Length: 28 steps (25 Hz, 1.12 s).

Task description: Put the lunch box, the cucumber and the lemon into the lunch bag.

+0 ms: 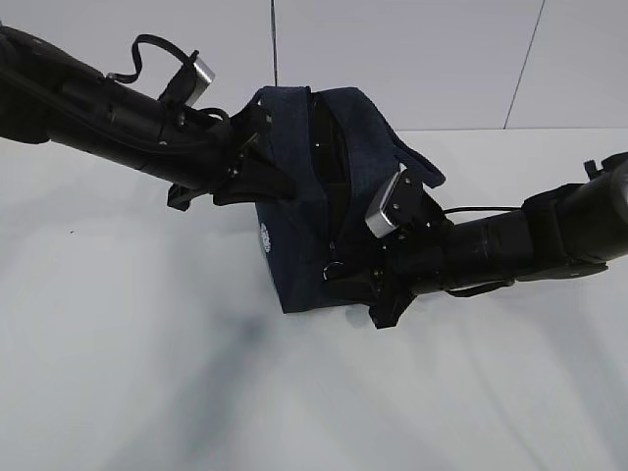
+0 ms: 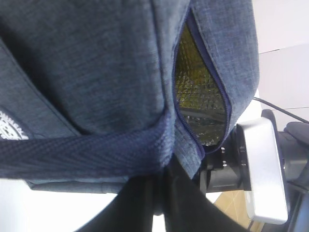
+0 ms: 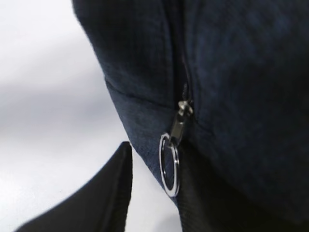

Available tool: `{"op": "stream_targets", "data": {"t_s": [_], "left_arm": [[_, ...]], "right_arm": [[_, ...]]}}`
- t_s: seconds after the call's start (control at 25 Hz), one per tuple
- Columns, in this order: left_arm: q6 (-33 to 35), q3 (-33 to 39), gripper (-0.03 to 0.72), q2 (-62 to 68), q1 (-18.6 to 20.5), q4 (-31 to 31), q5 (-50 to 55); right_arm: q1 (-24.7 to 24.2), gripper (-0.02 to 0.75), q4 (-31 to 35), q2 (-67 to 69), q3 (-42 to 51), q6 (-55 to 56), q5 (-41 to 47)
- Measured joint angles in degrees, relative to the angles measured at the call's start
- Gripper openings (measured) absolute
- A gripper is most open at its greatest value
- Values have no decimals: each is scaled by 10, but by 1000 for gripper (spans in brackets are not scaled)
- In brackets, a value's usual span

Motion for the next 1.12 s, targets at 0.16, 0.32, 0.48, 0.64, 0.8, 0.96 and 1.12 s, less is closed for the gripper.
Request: {"op": "stream_targets", "data": {"t_s": [0.16, 0.32, 0.48, 0.64, 0.8, 0.96, 1.12], "left_arm": [[0, 0, -5, 0, 0, 0, 0], [0, 0, -5, 0, 0, 0, 0], [0, 0, -5, 0, 0, 0, 0], [0, 0, 10, 0, 0, -1, 0], [0, 0, -4, 0, 0, -1, 0], [0, 0, -5, 0, 0, -1, 0], [0, 0, -5, 0, 0, -1, 0]], "right_arm": [[0, 234, 0, 0, 0, 1, 0], [0, 123, 0, 0, 0, 1, -4], [0, 11, 0, 0, -1, 1, -5], [0, 1, 0, 0, -1, 1, -5], [0, 1, 1, 0, -1, 1, -5], [0, 1, 1, 0, -1, 1, -5], [0, 1, 1, 0, -1, 1, -5]]}}
